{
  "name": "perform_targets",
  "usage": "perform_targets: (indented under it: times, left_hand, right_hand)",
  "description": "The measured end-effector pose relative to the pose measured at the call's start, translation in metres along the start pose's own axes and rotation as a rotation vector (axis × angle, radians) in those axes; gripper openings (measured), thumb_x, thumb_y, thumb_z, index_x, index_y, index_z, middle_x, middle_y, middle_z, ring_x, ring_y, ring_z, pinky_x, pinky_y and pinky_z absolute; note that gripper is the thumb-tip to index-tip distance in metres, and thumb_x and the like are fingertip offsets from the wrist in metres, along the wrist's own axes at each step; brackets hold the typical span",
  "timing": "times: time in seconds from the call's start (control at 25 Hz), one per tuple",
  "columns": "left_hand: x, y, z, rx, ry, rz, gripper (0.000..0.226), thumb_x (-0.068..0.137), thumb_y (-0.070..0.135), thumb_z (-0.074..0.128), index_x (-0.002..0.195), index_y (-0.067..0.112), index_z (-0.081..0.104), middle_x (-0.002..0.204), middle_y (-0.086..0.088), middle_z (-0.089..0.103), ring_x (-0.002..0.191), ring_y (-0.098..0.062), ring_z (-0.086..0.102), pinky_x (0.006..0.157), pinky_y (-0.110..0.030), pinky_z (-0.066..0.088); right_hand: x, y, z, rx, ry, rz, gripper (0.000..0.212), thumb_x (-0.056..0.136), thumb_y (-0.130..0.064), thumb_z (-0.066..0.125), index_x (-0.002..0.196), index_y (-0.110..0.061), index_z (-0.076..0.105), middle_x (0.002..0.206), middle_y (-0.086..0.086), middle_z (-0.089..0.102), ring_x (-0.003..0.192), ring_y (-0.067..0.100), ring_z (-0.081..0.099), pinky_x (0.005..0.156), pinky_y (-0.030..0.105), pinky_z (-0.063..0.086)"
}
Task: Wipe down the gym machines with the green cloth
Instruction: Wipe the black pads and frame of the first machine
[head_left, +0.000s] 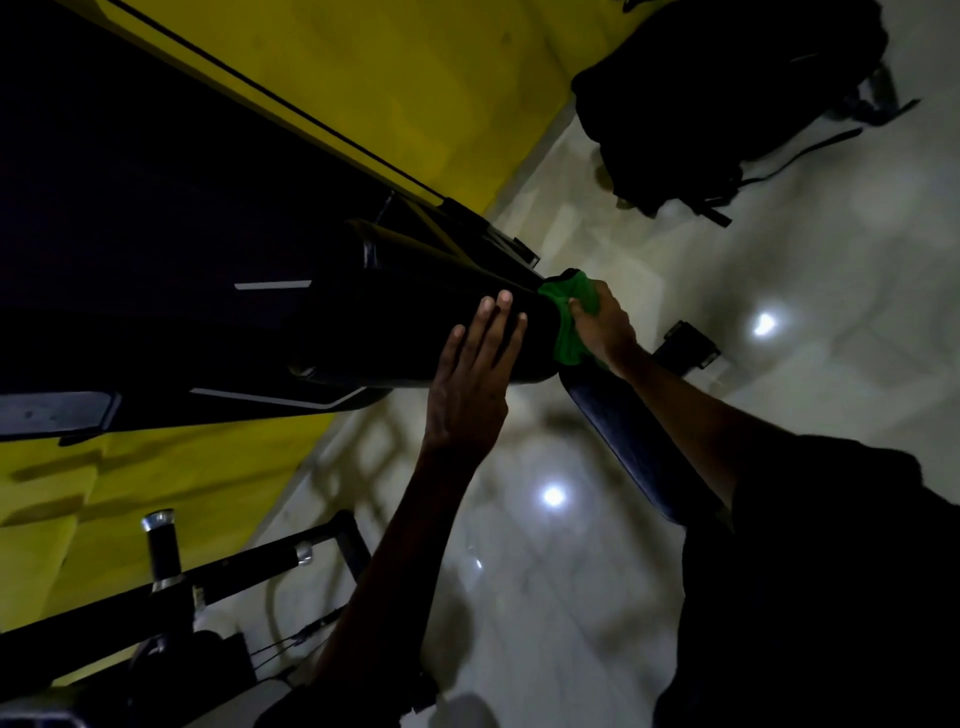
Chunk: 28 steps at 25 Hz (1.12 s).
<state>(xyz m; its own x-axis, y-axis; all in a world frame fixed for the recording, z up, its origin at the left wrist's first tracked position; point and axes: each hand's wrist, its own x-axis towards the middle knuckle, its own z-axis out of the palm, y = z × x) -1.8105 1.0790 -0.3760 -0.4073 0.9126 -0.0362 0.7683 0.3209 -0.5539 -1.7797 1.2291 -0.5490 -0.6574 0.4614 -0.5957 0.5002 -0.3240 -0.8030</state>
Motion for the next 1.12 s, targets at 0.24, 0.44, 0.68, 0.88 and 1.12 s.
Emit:
perform_targets:
  times: [0.24,0.44,0.68,0.88,1.12]
  left_hand:
    - [0.002,0.005,0.001,-0.020,0.016,-0.021,0.074,0.081,0.006,0.055,0.152,0.019,0.038,0.163,-0.007,0.024,0.151,-0.023,0.012,0.121,-0.038,-0.006]
    - [0.002,0.007,0.007,-0.001,0.052,-0.028,0.072,0.081,0.008,0.057,0.150,0.021,0.041,0.162,-0.006,0.026,0.151,-0.024,0.008,0.120,-0.039,-0.006]
    - [0.002,0.010,0.007,-0.013,0.052,-0.044,0.066,0.086,0.010,0.056,0.149,0.022,0.044,0.161,-0.006,0.028,0.150,-0.023,0.012,0.121,-0.040,-0.004]
    - [-0.002,-0.003,-0.007,-0.231,0.120,-0.035,0.059,0.092,0.006,0.055,0.149,0.009,0.042,0.159,-0.010,0.032,0.150,-0.021,0.020,0.123,-0.037,0.009]
    - [-0.030,-0.034,-0.022,-0.263,0.295,-0.223,0.061,0.095,0.010,0.053,0.151,0.004,0.031,0.158,-0.008,0.028,0.152,-0.010,0.005,0.123,-0.032,0.004]
  right_hand:
    - [-0.024,0.015,0.004,0.116,0.016,-0.027,0.038,0.101,-0.019,0.052,0.138,-0.010,0.044,0.126,0.011,0.059,0.110,0.026,0.057,0.093,0.036,0.047]
    - [0.013,0.019,0.001,0.152,-0.014,0.125,0.040,0.101,-0.020,0.045,0.140,-0.011,0.036,0.128,0.013,0.055,0.111,0.028,0.058,0.092,0.038,0.051]
    - [-0.015,0.032,0.019,0.277,0.035,0.179,0.041,0.101,-0.008,0.040,0.141,-0.006,0.033,0.124,0.013,0.051,0.110,0.027,0.056,0.089,0.037,0.051]
    - [-0.013,0.023,0.021,0.396,0.067,0.250,0.033,0.098,-0.011,0.041,0.130,-0.005,0.039,0.111,0.013,0.054,0.097,0.027,0.061,0.082,0.041,0.056]
    - [-0.051,0.010,0.047,0.528,0.031,0.240,0.061,0.095,-0.022,0.054,0.148,-0.002,0.029,0.112,0.012,0.053,0.071,0.009,0.055,0.063,0.028,0.050]
